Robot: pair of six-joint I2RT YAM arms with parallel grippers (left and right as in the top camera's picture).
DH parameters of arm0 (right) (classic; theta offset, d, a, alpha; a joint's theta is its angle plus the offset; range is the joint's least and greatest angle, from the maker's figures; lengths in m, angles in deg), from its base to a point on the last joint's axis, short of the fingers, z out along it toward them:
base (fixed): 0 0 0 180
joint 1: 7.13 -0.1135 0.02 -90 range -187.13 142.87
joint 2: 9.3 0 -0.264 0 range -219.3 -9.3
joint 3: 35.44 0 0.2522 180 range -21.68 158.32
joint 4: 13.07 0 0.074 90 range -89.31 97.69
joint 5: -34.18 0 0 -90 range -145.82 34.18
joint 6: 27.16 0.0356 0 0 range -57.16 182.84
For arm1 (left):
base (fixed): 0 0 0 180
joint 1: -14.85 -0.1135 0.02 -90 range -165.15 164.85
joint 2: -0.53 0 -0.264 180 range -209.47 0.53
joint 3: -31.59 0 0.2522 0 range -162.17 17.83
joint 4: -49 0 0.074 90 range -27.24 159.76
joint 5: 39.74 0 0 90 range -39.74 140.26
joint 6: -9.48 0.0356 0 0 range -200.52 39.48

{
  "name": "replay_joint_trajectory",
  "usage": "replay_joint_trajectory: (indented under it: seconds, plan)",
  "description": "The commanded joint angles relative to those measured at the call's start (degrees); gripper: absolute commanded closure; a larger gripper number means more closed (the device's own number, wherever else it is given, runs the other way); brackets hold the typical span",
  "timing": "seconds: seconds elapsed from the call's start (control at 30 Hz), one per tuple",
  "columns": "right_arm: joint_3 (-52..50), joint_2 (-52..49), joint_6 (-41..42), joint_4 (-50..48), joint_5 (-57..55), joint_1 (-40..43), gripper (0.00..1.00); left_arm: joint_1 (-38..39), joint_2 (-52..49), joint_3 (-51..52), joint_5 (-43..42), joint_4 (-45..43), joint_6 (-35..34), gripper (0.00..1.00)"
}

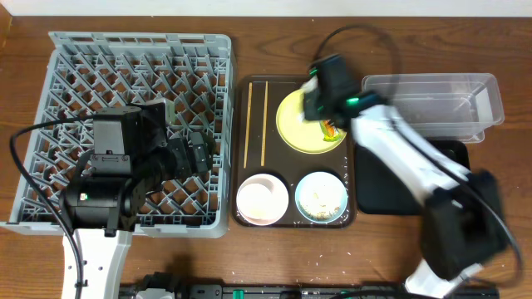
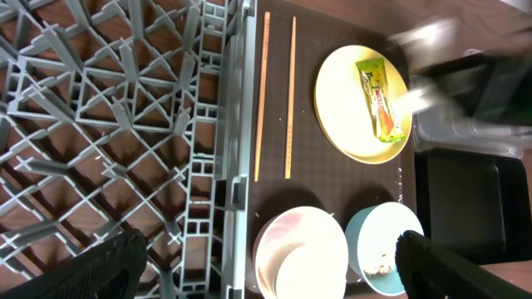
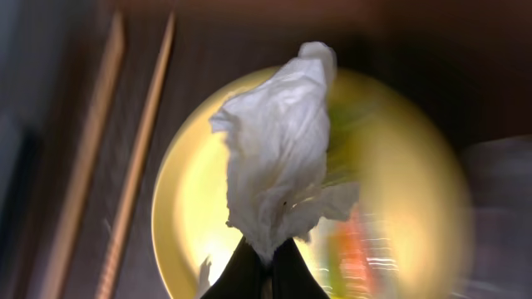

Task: Sort waste into correct bins and load items into the dishwasher
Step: 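Grasp the tissue and green wrapper with the right gripper, drop into clear bin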

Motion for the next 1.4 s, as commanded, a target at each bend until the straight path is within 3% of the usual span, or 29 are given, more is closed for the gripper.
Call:
replay_joint_trajectory:
  seconds: [0.0, 0.2, 0.27, 0.3, 0.37, 0.47, 0.57, 0.83, 1.0, 1.03, 1.07, 1.13, 1.37]
  plan:
    - [0.5, 4.7, 6.1, 1.8, -7.0, 7.5, 0.99, 0.0, -0.1, -1.1, -0.9, 0.0, -0.1, 0.04]
    - [0.2, 0.7, 5.1, 3.9, -11.7, 16.5, 0.99, 0.0, -0.1, -1.1, -0.9, 0.0, -0.1, 0.04]
    - [0.2, 0.3, -0.9, 3.2, -5.1, 17.7, 0.68, 0.0, -0.1, -1.1, -0.9, 0.0, -0.1, 0.04]
    - [0.3, 1.1, -4.7, 3.7, 0.2, 18.1, 0.43, 0.0, -0.1, -1.1, -0.9, 0.0, -0.1, 0.04]
    - [0.3, 3.2, -5.4, 4.8, 5.6, 18.1, 0.37, 0.0, -0.1, -1.1, -0.9, 0.0, -0.1, 0.04]
    - [0.3, 7.6, -10.4, 4.7, 19.4, 15.3, 0.44, 0.0, -0.1, -1.1, -0.9, 0.0, -0.1, 0.04]
    - [0.3, 8.1, -13.9, 5.0, 21.2, 11.0, 0.45, 0.0, -0.1, -1.1, -0.9, 0.0, -0.1, 0.04]
    - [0.1, -3.6, -4.3, 4.6, -12.8, -0.6, 0.39, 0.0, -0.1, -1.1, -0.9, 0.0, -0.1, 0.04]
    - [0.1, -12.8, -3.8, 0.2, -12.0, -0.3, 0.42, 0.0, -0.1, -1.1, -0.9, 0.0, -0.1, 0.04]
    - [0.1, -13.7, -3.9, -0.2, -10.4, -0.2, 0.51, 0.0, -0.1, -1.1, -0.9, 0.0, -0.1, 0.04]
    - [0.1, -14.7, -3.9, -0.2, -7.6, -0.1, 0.76, 0.0, -0.1, -1.1, -0.9, 0.0, -0.1, 0.04]
    - [0.2, -14.6, -3.9, -0.2, -6.8, -0.2, 0.99, 0.0, -0.1, -1.1, -0.9, 0.0, -0.1, 0.04]
    - [0.5, 0.3, 5.1, 3.6, -7.0, 3.5, 0.99, 0.0, -0.1, -1.1, -0.9, 0.0, -0.1, 0.04]
